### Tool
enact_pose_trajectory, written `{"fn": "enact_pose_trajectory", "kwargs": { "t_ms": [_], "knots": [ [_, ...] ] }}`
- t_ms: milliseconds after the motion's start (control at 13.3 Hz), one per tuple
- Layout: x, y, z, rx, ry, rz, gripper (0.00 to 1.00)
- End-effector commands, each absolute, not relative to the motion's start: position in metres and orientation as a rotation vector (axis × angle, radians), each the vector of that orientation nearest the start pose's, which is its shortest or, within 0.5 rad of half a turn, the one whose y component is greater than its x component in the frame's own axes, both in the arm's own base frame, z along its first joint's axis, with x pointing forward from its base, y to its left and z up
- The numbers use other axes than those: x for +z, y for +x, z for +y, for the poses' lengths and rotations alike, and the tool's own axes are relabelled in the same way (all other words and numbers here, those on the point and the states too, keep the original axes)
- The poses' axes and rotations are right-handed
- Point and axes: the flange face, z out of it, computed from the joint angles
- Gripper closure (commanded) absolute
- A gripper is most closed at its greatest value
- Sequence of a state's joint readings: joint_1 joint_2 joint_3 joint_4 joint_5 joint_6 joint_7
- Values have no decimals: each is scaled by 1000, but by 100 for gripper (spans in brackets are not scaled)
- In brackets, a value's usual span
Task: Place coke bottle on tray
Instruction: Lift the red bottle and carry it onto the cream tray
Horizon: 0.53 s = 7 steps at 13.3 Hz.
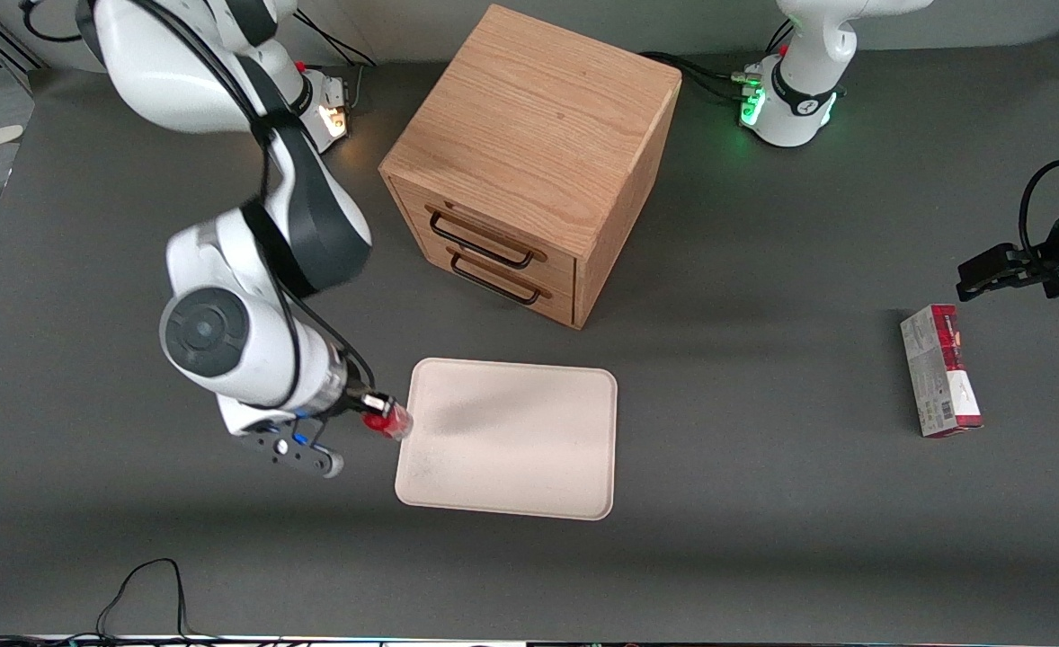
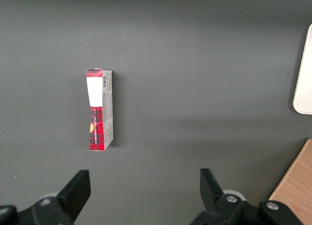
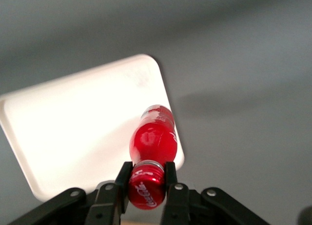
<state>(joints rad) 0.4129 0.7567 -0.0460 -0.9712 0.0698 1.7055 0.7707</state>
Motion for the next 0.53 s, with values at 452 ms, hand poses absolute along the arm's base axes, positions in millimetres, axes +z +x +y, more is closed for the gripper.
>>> {"fn": "enact_pose_trajectory", "kwargs": {
  "t_ms": [452],
  "knots": [
    [373, 721, 310, -65, -2993, 668, 100]
  ]
}}
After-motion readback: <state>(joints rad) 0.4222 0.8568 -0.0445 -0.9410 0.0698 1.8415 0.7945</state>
